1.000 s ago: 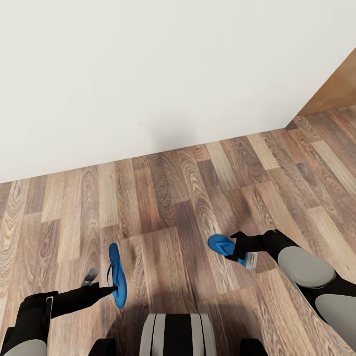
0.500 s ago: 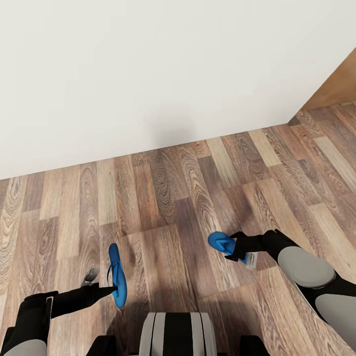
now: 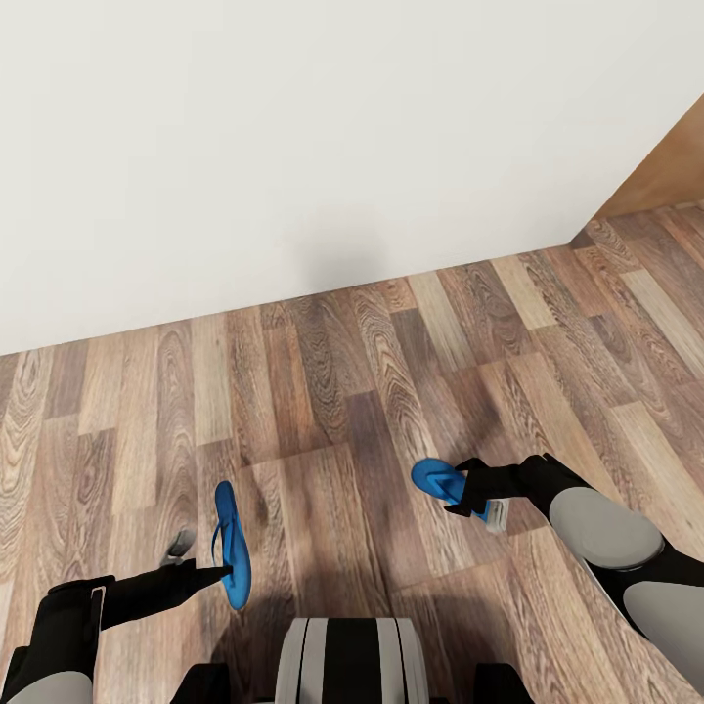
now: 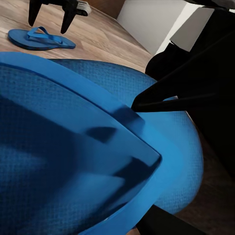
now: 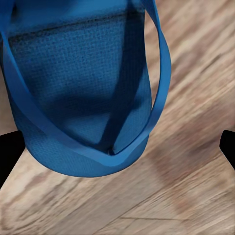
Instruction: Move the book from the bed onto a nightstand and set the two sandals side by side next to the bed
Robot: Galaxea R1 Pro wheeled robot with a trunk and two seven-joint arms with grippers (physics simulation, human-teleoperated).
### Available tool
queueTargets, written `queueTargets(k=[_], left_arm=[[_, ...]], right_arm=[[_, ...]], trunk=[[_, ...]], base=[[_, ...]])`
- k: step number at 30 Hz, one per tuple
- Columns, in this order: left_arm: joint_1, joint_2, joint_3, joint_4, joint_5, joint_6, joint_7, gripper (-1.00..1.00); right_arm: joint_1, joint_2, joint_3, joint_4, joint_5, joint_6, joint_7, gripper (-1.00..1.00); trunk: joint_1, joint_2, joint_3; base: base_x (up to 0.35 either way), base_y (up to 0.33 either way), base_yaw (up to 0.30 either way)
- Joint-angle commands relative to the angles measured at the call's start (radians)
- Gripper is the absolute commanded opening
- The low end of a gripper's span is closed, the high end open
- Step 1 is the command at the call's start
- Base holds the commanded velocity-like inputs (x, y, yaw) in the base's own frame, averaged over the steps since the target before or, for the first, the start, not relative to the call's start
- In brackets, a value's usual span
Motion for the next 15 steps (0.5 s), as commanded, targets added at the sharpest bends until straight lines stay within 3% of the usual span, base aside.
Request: queueTargets(k=[1,11,15], left_arm=[[-0.001,-0.001,0.003,-0.001,-0.01,0.011,-0.01,-1.0],[-0.001,-0.001,0.003,-0.001,-0.01,0.011,-0.01,-1.0],[-0.001,-0.001,0.002,-0.001,-0.01,0.011,-0.01,-1.0]], right_arm=[[0.0,0.0,0.001,-0.001,-0.001,0.007,-0.005,1.0],[0.0,0.0,0.0,-0.001,-0.001,0.007,-0.005,1.0],[0.0,0.0,0.0,-0.001,-0.001,0.007,-0.004,1.0]], trunk=[[0.0,0.0,-0.001],[0.0,0.0,-0.001],[0.002,-0.001,-0.016]], base=[[0.0,0.0,0.0],[0.0,0.0,0.0],[0.0,0.0,0.0]])
